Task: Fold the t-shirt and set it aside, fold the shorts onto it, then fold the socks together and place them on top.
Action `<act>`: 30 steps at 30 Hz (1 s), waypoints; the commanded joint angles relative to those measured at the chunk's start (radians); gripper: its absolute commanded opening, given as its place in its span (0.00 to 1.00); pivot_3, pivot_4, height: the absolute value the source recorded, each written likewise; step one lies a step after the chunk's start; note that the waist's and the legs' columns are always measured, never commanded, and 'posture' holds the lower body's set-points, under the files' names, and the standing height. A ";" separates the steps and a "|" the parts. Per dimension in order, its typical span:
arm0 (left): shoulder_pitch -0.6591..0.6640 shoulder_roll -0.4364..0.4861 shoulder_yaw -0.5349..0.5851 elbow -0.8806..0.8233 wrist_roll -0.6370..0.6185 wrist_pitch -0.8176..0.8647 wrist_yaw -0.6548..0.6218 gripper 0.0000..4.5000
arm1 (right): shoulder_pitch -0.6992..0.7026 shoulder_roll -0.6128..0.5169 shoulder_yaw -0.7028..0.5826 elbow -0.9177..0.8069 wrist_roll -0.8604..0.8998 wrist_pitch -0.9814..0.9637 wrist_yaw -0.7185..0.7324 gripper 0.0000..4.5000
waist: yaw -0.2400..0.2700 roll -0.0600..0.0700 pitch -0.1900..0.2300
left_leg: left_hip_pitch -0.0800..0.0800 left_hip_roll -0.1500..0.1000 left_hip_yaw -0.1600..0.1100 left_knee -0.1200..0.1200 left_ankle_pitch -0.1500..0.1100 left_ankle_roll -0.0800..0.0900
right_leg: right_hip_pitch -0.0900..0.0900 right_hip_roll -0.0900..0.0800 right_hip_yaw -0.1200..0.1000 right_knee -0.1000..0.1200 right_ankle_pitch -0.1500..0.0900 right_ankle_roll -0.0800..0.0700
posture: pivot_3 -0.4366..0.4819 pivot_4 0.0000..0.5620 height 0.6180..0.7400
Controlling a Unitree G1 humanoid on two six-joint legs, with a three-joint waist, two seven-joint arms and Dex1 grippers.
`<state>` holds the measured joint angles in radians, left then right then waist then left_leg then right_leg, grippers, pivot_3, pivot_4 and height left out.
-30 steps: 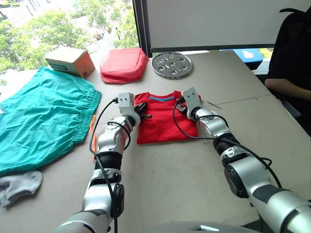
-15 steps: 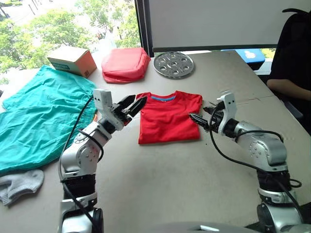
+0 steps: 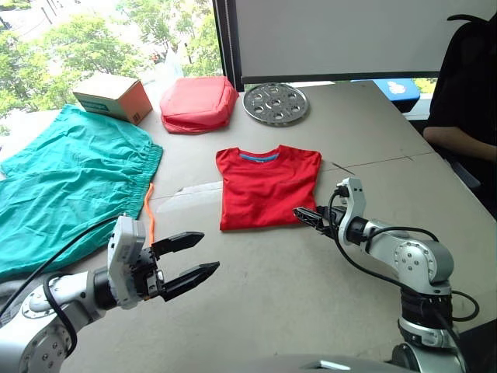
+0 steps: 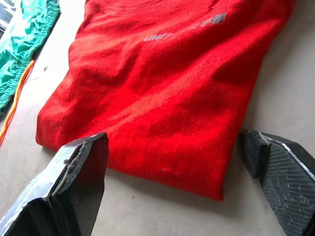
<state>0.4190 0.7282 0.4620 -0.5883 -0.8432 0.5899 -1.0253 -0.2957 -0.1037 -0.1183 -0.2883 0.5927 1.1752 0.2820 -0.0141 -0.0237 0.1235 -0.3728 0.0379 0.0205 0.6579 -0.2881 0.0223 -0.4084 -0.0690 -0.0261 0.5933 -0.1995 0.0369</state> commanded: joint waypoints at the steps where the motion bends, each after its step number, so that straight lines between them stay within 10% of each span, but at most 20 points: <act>1: 0.025 -0.005 0.010 -0.042 0.017 -0.050 -0.013 0.98 | -0.033 0.011 0.057 0.066 -0.019 -0.035 0.012 1.00 | -0.003 0.000 0.000 | 0.000 0.000 0.000 0.000 0.000 0.000 | 0.000 0.000 0.000 0.000 0.000 0.000 | 0.48 0.27 1.00; 4: 0.021 -0.013 0.002 -0.028 0.030 -0.071 -0.004 0.98 | -0.079 0.003 0.144 0.156 -0.086 -0.096 0.018 1.00 | -0.006 0.000 0.000 | 0.001 0.000 0.001 0.000 0.000 0.000 | 0.000 0.002 0.000 0.000 -0.002 0.003 | 0.48 0.27 1.00; 14: 0.074 -0.054 -0.034 -0.021 0.096 -0.164 -0.024 1.00 | -0.047 -0.119 0.326 0.226 -0.324 -0.242 -0.011 0.01 | -0.024 -0.002 -0.002 | 0.010 0.001 0.002 -0.006 0.000 0.000 | 0.003 0.003 0.002 0.000 -0.002 0.002 | 0.48 0.27 1.00; 30: -0.055 -0.031 -0.160 0.070 0.114 -0.194 -0.075 1.00 | 0.337 -0.011 -0.249 -0.297 -0.210 -0.108 -0.269 0.01 | 0.033 -0.001 -0.002 | -0.004 -0.002 -0.002 -0.004 0.000 0.000 | -0.003 -0.002 -0.001 -0.004 -0.003 0.004 | 0.48 0.27 1.00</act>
<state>0.3754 0.6860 0.3097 -0.5169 -0.7281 0.4057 -1.0855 0.0114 -0.1153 -0.2822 -0.5470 0.3971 1.0450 0.0674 0.0187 -0.0244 0.1215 -0.3772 0.0364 0.0184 0.6534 -0.2882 0.0224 -0.4118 -0.0711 -0.0276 0.5899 -0.2024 0.0406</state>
